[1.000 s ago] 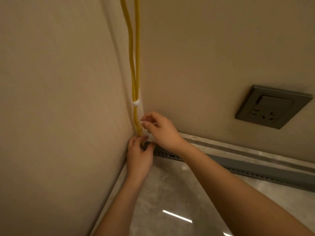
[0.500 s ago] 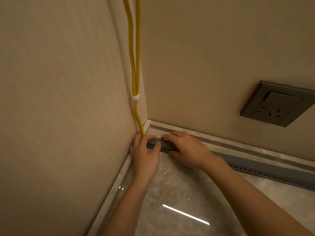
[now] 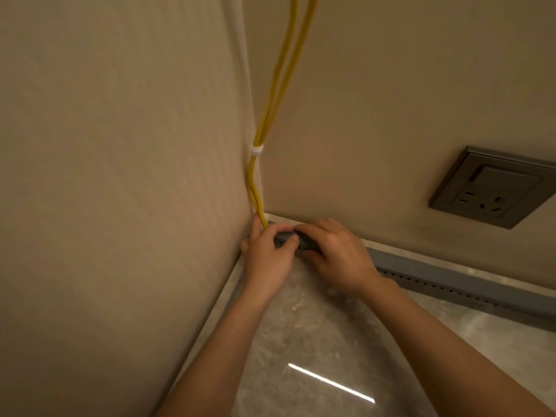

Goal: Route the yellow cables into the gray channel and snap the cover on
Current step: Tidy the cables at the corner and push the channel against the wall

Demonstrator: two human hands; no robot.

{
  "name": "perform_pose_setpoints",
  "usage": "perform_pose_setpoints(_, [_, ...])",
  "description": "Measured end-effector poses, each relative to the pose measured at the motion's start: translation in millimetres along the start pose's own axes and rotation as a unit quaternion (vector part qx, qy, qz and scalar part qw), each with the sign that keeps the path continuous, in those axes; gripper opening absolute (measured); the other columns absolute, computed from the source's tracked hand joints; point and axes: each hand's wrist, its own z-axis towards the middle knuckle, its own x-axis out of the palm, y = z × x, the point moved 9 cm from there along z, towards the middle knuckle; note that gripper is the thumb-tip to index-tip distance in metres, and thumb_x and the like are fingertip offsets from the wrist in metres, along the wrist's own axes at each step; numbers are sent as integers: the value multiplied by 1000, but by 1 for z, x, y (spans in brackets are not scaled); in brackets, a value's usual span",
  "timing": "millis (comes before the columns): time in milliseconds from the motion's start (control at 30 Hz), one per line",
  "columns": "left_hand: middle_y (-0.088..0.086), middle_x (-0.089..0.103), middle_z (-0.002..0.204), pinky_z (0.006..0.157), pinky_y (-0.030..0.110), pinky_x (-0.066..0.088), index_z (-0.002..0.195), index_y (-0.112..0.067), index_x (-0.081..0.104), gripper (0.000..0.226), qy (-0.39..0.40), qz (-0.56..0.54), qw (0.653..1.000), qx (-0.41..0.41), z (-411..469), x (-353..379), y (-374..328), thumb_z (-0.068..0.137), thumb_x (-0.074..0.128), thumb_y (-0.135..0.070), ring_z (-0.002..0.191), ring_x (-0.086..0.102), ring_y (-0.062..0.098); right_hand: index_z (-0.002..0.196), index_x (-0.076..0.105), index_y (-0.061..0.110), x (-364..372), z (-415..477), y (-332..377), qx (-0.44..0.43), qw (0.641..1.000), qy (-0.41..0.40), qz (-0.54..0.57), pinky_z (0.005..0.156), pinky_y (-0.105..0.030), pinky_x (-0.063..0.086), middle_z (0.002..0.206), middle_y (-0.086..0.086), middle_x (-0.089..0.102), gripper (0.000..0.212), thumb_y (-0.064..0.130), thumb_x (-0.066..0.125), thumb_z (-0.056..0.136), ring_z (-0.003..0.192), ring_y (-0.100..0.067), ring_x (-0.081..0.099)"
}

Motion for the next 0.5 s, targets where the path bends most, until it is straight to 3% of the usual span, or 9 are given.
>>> perform_pose_setpoints(167, [23,46,133,108,44,29,99,-17,67,18,30,3,999,32,19,7,-18,81,65,-20,129,39,32,120,60,10,-16,17,-6,-16,999,-33,-15,77,-42,44,97,-17,63,42,10,66,79,95,-37,53])
perform_pose_setpoints(367, [22,42,137,106,37,35,112,-13,61,32,108,29,994,-3,17,30,-4,82,64,-24,125,44,30,118,60,0,2,8,-4,-86,991,-54,-88,76,-42,51,101,-15,66,45,4,70,74,91,-35,59])
perform_pose_setpoints(500, [21,35,144,109,30,28,115,-14,58,34,89,42,995,15,13,24,-2,82,64,-22,133,35,25,122,58,1,7,3,-5,-127,980,-90,-127,82,-36,39,108,-15,64,51,6,69,72,98,-28,46])
